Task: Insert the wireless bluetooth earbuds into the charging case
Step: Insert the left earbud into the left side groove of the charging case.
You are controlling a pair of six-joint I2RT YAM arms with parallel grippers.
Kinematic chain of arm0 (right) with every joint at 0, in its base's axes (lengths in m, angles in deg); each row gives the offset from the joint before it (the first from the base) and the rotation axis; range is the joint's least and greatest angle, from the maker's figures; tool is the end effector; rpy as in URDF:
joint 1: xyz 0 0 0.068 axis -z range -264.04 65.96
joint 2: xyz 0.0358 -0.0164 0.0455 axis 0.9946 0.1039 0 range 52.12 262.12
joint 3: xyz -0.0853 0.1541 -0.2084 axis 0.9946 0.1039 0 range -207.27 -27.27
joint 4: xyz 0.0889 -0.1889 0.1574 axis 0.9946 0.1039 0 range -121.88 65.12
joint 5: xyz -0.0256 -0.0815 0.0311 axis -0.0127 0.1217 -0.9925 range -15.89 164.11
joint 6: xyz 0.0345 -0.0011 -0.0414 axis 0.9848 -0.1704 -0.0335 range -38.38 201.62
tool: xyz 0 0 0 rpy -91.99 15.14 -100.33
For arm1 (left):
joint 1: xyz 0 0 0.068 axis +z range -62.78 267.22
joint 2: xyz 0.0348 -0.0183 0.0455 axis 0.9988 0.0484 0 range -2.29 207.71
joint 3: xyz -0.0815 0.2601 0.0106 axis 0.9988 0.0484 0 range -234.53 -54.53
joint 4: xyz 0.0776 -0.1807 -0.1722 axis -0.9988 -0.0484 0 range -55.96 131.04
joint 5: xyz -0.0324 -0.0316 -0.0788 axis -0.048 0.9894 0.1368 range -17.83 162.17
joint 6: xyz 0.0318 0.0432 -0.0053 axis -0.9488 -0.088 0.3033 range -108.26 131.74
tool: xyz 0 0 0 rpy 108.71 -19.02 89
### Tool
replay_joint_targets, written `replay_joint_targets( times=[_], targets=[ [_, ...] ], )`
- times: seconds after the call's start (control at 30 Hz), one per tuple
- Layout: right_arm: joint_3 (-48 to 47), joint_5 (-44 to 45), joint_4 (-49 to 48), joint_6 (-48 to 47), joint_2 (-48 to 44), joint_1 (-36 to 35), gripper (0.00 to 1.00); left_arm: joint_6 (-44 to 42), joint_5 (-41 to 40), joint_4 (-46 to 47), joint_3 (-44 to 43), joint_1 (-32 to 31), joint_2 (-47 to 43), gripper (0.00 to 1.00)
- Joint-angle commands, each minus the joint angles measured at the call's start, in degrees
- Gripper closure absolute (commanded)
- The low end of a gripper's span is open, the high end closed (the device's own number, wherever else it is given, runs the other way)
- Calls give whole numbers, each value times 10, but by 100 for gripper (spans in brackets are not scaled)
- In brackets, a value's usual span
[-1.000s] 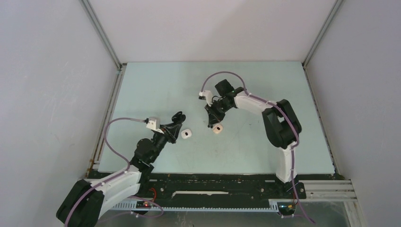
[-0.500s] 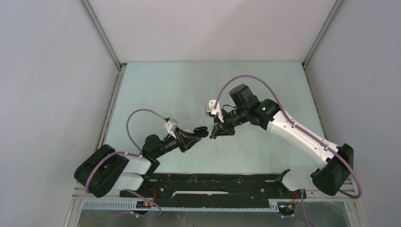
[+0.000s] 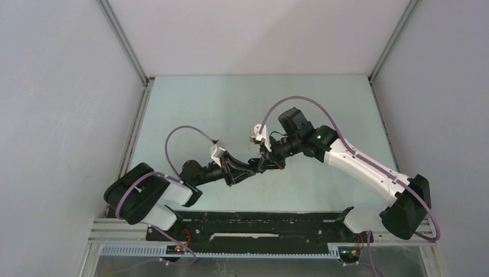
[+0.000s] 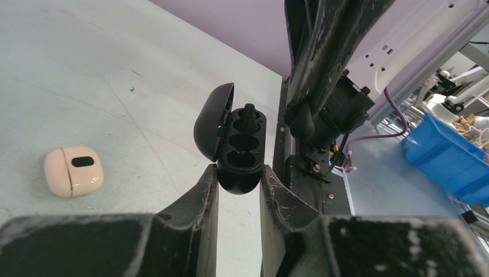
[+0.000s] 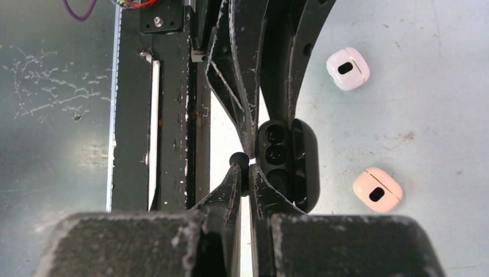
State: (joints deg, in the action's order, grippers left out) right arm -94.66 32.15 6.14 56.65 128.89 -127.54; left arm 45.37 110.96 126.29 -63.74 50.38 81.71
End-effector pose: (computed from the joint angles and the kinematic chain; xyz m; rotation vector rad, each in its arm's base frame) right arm 0.1861 0.2093 0.3158 -1.5996 1.7313 1.0288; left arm 0.1582 -0.1466 0.1738 0.6668 1.4609 -1.4505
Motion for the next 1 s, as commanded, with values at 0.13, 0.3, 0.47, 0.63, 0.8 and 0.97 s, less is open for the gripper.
replay_joint_targets(
  times=[0.13, 0.3, 0.47, 0.63, 0.8, 0.97],
  targets=[
    [-7, 25, -49, 52, -32, -5, 100, -48, 27, 15, -4, -23, -23, 99],
    [-8, 27, -51, 55, -30, -7, 100, -119, 9, -91, -10, -41, -66, 99],
    [-8, 27, -52, 54, -21, -8, 100, -132, 8, -98, -8, -42, -74, 99],
    [-8, 21, -55, 59, -3, -7, 100, -135, 6, -94, -3, -42, -80, 99],
    [-7, 18, -51, 57, 7, -7, 100, -136, 2, -88, 0, -42, -79, 99],
    [-8, 17, -51, 57, 16, -7, 100, -132, 7, -87, -4, -41, -73, 99]
  ],
)
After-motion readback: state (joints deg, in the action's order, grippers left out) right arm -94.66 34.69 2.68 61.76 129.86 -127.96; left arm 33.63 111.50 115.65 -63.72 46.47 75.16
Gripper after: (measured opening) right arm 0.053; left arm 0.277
